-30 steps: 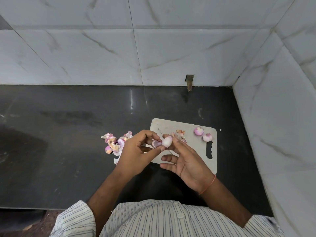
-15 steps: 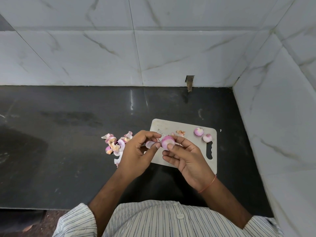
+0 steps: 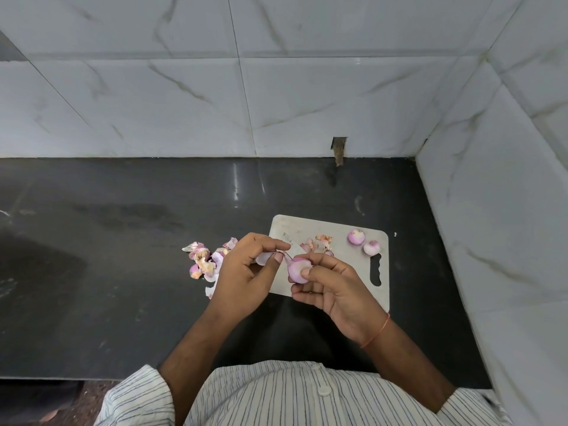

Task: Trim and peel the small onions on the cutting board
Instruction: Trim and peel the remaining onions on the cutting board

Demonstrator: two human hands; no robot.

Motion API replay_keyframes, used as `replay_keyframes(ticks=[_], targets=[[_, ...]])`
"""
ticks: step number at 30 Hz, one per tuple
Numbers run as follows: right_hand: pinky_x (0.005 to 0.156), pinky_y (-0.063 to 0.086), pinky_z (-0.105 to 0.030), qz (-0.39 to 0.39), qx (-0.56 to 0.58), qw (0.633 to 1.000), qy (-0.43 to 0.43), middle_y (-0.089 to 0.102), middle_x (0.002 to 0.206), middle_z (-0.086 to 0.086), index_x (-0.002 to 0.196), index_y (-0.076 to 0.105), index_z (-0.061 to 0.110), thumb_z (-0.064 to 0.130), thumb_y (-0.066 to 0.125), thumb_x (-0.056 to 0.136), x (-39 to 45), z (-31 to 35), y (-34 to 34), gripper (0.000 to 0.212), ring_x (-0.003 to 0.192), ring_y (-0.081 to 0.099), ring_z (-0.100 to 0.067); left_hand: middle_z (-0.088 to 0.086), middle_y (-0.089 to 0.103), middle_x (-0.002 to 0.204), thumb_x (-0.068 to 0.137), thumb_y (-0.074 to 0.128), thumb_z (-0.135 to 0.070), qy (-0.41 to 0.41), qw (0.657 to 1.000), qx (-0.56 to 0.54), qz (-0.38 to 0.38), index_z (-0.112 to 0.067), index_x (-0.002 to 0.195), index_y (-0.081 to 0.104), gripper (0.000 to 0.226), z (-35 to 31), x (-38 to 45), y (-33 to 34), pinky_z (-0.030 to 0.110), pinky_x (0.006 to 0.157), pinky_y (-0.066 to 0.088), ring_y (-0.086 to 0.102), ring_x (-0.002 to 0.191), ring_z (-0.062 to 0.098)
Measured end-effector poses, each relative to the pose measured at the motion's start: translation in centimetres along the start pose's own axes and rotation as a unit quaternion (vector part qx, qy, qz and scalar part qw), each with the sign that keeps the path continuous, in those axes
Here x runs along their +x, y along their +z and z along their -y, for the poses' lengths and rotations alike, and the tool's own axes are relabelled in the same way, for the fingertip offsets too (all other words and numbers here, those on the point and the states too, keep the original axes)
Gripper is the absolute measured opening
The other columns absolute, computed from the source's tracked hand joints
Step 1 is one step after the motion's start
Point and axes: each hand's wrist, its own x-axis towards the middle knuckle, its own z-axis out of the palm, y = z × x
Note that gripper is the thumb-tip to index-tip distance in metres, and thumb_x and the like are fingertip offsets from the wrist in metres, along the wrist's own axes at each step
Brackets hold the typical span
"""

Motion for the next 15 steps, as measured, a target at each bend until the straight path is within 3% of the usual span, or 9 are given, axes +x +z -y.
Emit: replay_keyframes(ticks=[3,7,10,12,15], targets=[[0.086,0.064,-0.043,0.006,-0.037,0.999,0.005,0.076,0.106,-0.022,0.111,0.080,0.012,0.009,0.070,0.094,0.0,-0.1,-0.2,0.019,0.089,0.073,-0.033,-0.006,0.074,0.110,0.101,0.067,0.003,-0.033,0.999,-0.018,-0.019,-0.021,0.113,0.079,0.030,0.2,-0.3,0.2,0.030,0.089,0.059,0.072,0.107,0.021],[0.086,0.064,-0.042,0.015,-0.087,0.996,-0.003,0.076,0.107,-0.019,0.111,0.081,0.009,0.015,0.076,0.089,-0.4,-0.3,-0.5,0.023,0.089,0.073,-0.030,-0.006,0.075,0.111,0.104,0.060,0.002,-0.172,0.976,-0.114,-0.075,-0.029,0.106,0.078,0.036,0.4,0.0,-0.6,0.030,0.082,0.062,0.075,0.103,0.022],[0.089,0.065,-0.045,-0.005,-0.109,0.994,-0.023,0.077,0.108,-0.018,0.115,0.080,0.014,0.007,0.069,0.098,-0.5,-0.4,-0.7,0.021,0.087,0.074,-0.029,-0.001,0.076,0.103,0.102,0.052,0.009,-0.188,0.974,-0.126,-0.017,-0.027,0.098,0.081,0.046,0.8,0.2,-1.4,0.030,0.083,0.064,0.075,0.096,0.023],[0.089,0.065,-0.047,-0.019,-0.124,0.992,-0.032,0.077,0.106,-0.018,0.119,0.074,0.015,0.007,0.070,0.098,-0.4,-0.4,-0.6,0.022,0.085,0.074,-0.030,-0.003,0.076,0.090,0.099,0.047,0.014,-0.223,0.962,-0.153,0.030,-0.026,0.094,0.082,0.053,0.5,0.0,-1.4,0.027,0.074,0.062,0.073,0.082,0.020],[0.090,0.065,-0.049,-0.029,-0.143,0.988,-0.050,0.077,0.103,-0.019,0.116,0.068,0.013,0.010,0.075,0.096,-0.4,-0.4,-0.3,0.022,0.085,0.076,-0.029,-0.010,0.070,0.085,0.093,0.048,-0.003,-0.240,0.954,-0.162,0.074,-0.026,0.106,0.080,0.041,0.2,-0.8,-0.9,0.026,0.063,0.055,0.061,0.072,0.013]])
